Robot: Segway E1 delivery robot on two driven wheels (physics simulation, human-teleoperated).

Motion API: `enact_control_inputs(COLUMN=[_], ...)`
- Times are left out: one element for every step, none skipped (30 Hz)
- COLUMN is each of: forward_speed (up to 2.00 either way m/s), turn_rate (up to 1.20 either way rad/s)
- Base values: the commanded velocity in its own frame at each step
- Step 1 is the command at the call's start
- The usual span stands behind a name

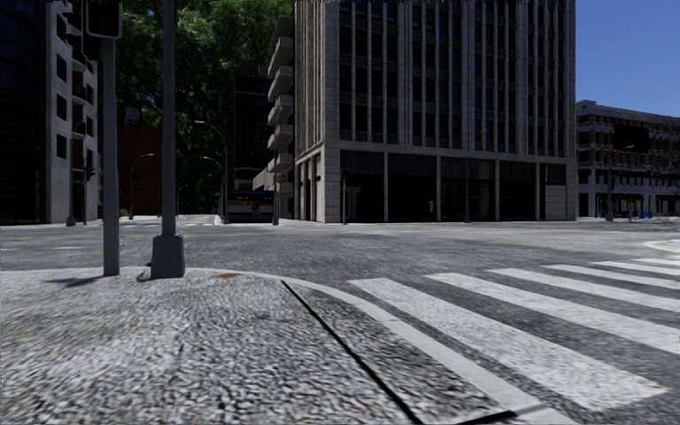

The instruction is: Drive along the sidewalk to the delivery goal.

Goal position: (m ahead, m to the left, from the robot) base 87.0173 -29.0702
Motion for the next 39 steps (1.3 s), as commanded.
enact_control_inputs(forward_speed=[2.0,2.0,2.0,2.0,2.0,2.0,2.0,2.0,2.0,2.0,2.0,1.93,1.86,1.82,1.79,1.79,1.73,1.66,1.63,1.6,1.6,1.56,1.52,1.46,1.46,1.43,1.43,1.43,1.43,1.43,1.42,1.42,1.42,1.42,1.42,1.42,1.43,1.44,1.45], turn_rate=[-0.56,-0.56,-0.56,-0.56,-0.56,-0.56,-0.56,-0.56,-0.56,-0.56,-0.56,-0.56,-0.56,-0.56,-0.56,-0.56,-0.56,-0.56,-0.56,-0.56,-0.56,-0.56,-0.56,-0.56,-0.56,-0.56,-0.56,-0.56,-0.56,-0.56,-0.56,-0.56,-0.56,-0.56,-0.56,-0.56,-0.56,-0.56,-0.56])
